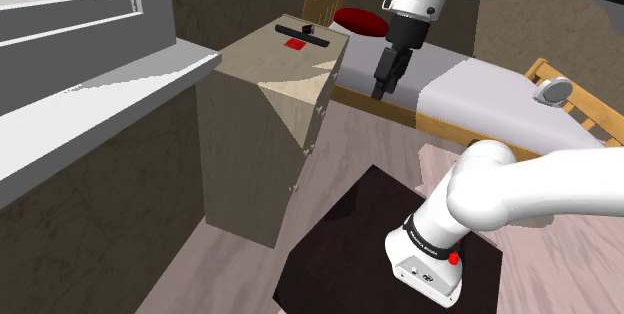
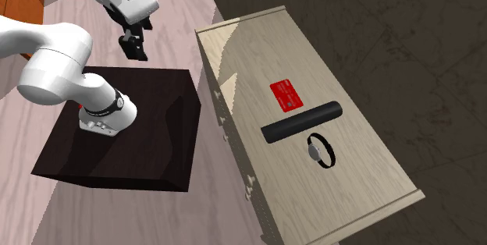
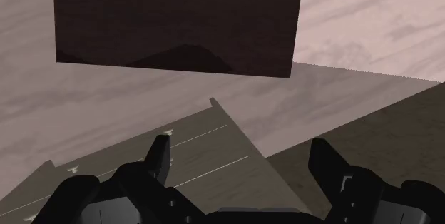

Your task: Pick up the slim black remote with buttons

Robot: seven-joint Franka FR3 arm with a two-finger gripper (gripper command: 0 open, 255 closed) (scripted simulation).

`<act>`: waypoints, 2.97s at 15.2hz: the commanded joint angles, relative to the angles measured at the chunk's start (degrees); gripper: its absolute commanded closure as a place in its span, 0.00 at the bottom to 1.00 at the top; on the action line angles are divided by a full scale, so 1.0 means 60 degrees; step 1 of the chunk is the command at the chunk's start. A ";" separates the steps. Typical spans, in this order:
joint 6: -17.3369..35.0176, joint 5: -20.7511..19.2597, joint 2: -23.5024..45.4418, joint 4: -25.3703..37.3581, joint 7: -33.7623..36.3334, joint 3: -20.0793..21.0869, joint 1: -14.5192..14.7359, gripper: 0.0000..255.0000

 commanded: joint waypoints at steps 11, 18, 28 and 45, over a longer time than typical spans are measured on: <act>0.1229 -0.0758 0.3395 0.2311 -0.1967 -0.1120 0.0013 0.00; 0.1514 -0.0724 0.5865 0.4617 -0.3284 -0.1725 0.0052 0.00; 0.0876 -0.0006 0.9752 0.9258 -0.5034 -0.2204 -0.0307 0.00; 0.0929 0.0472 1.1947 1.1479 -0.5732 -0.2163 -0.0743 1.00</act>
